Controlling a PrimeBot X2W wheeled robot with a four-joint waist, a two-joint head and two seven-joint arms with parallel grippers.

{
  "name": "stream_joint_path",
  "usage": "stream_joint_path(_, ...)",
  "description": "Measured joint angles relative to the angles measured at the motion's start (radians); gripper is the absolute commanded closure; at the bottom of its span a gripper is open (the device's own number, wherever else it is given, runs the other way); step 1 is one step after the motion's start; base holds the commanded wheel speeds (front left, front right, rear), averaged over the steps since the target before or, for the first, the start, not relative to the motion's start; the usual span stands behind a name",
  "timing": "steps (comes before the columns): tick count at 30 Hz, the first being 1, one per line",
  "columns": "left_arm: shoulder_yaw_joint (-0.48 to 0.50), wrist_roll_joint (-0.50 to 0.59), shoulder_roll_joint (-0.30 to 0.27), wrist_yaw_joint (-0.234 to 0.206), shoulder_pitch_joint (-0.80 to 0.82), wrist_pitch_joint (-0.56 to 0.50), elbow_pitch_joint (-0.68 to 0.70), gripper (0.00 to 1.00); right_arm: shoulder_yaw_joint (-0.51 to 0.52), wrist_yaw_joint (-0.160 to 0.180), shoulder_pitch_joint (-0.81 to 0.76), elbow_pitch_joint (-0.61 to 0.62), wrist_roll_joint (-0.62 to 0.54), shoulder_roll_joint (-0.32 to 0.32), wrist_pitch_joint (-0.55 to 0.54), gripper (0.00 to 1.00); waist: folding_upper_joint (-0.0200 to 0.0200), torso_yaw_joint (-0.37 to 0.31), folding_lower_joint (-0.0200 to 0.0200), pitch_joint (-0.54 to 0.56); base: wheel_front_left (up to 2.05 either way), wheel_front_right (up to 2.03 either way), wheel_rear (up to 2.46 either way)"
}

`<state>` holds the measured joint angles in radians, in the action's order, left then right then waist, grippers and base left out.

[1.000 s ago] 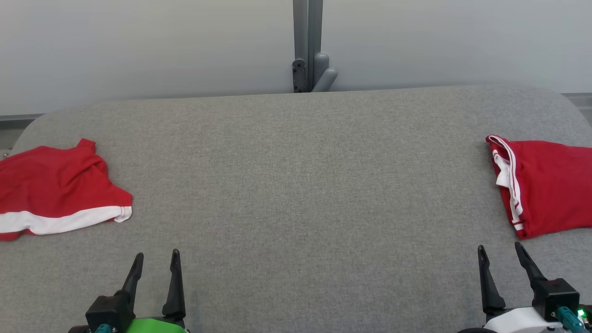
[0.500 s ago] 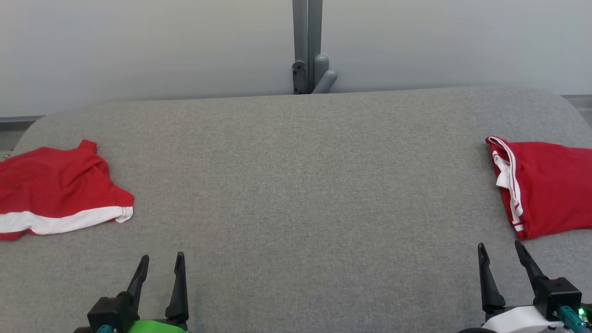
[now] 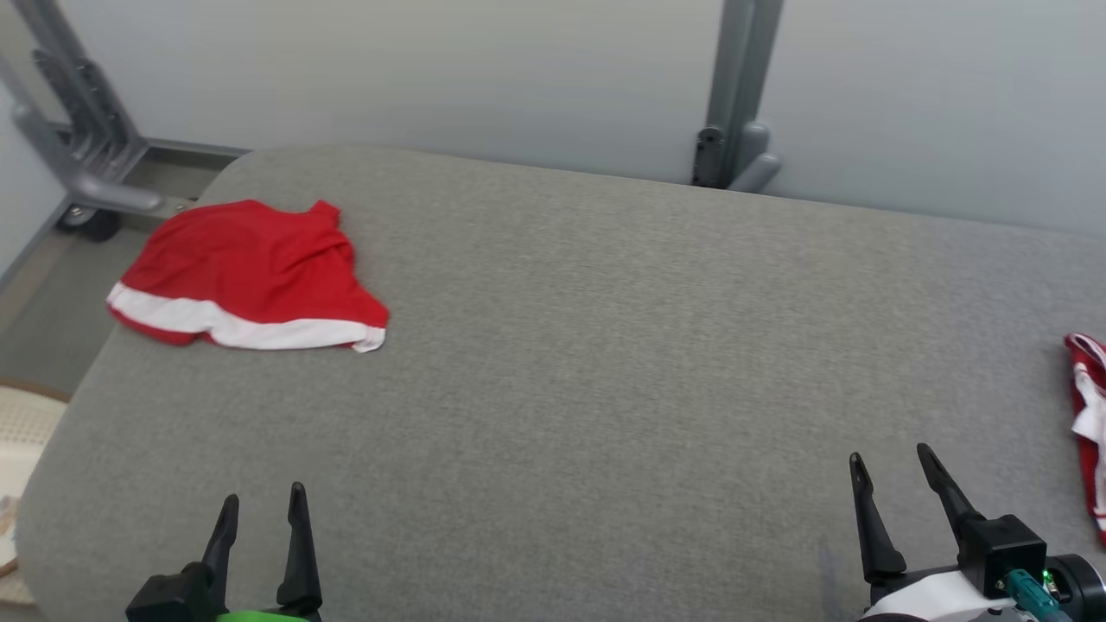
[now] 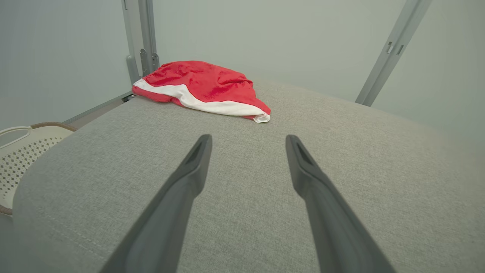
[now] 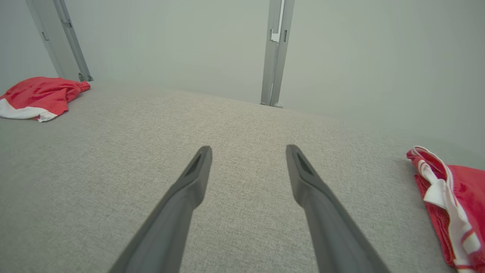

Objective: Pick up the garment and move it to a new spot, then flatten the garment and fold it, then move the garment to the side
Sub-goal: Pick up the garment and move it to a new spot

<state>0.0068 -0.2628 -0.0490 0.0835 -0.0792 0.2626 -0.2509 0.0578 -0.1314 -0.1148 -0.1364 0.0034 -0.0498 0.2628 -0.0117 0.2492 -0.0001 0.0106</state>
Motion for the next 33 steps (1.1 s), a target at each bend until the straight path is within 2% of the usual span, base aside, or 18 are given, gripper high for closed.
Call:
stream_joint_path(8,0.054,-0.001,-0.001,0.0,-0.023,0.0,0.019,0.0,-0.035,0.0,0.002,-0.01,0.001,0.001,0.0,0.0,0.0,0.167,0.0,0.009,0.0,0.0,0.0)
stream_joint_path(13,0.053,-0.019,-0.001,0.004,-0.02,0.0,0.026,0.0,-0.049,0.0,0.005,-0.008,-0.002,0.002,0.0,0.0,0.0,0.227,0.0,0.007,0.0,0.0,0.0)
stream_joint_path(16,0.042,-0.082,-0.001,0.011,0.024,0.0,0.011,0.0,-0.044,0.0,0.025,0.001,-0.023,0.002,0.0,0.0,0.0,0.235,0.0,-0.012,0.0,0.0,0.0)
stream_joint_path(18,0.017,-0.126,-0.001,0.023,0.109,0.0,-0.018,0.0,-0.039,0.0,0.057,0.016,-0.067,-0.001,0.0,0.0,0.0,0.238,0.0,-0.041,0.0,0.0,0.0)
stream_joint_path(24,-0.024,-0.211,-0.003,0.041,0.366,-0.008,-0.181,0.0,0.003,0.0,0.147,0.054,-0.094,-0.078,0.0,0.0,0.0,0.237,0.0,-0.14,0.0,0.0,0.0)
stream_joint_path(33,-0.2,-0.37,-0.083,0.046,0.769,-0.047,-0.427,0.0,0.007,0.0,0.281,0.116,-0.105,-0.161,0.0,0.0,0.0,0.186,0.0001,-0.356,0.0,0.0,0.0)
